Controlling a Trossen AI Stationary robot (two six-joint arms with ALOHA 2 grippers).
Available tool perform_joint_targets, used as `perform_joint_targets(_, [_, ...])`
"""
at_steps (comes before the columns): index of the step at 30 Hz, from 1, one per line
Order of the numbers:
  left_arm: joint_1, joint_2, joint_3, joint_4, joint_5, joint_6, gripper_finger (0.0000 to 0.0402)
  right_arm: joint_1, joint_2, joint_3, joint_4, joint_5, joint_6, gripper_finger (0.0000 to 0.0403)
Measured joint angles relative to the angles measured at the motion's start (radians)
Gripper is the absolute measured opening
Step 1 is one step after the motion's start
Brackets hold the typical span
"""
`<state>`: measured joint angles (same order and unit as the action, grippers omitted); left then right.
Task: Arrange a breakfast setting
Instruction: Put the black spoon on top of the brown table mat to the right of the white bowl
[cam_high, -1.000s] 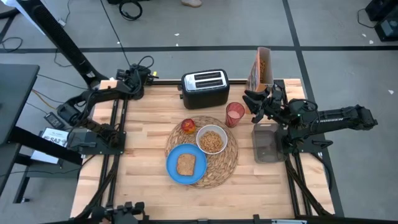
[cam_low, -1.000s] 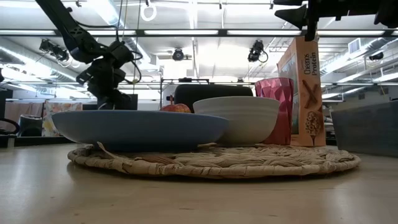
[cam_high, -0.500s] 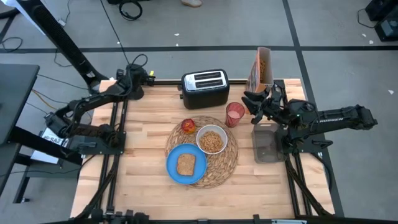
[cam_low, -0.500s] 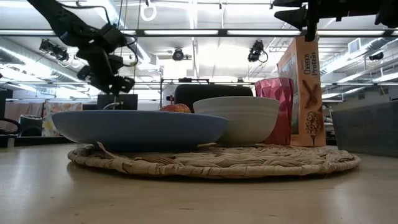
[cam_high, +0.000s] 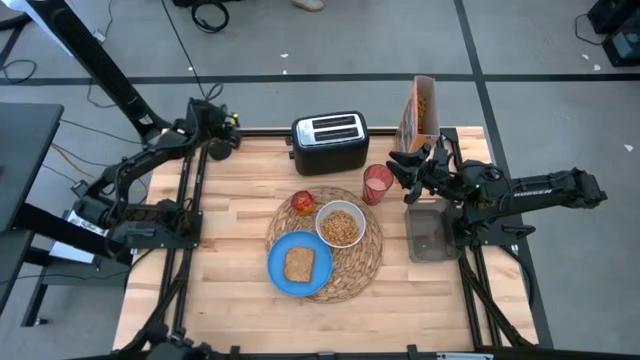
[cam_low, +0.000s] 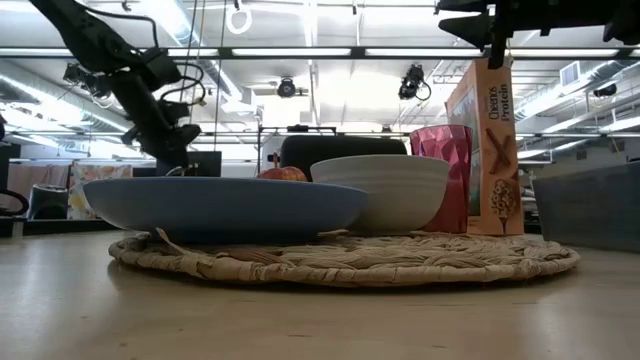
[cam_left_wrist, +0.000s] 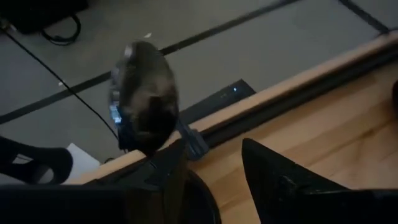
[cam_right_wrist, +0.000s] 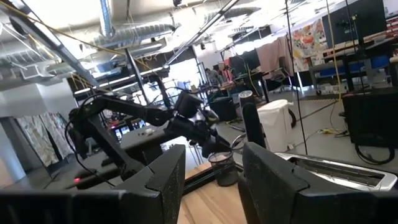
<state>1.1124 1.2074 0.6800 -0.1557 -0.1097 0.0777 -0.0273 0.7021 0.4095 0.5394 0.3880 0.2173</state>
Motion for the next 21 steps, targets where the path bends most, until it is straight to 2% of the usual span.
perform_joint_targets(4, [-0.001, 0.033, 0.000, 0.009, -0.006, 0.011, 0.0188, 0.000, 0.000, 0.000, 0.001, 0.000, 0.000, 0.0168])
perform_joint_targets(11, [-0.027, 0.072, 0.000, 0.028, -0.122, -0.019, 0.0245, 0.000, 0.000, 0.000, 0.006, -0.005, 0.003, 0.0168])
perform_joint_targets(17, [-0.068, 0.114, 0.002, 0.054, -0.281, -0.156, 0.0242, 0.000, 0.000, 0.000, 0.009, -0.007, 0.043, 0.0168])
perform_joint_targets(21, [-0.074, 0.121, 0.007, 0.054, -0.315, -0.243, 0.0235, 0.000, 0.000, 0.000, 0.009, -0.020, 0.072, 0.0168])
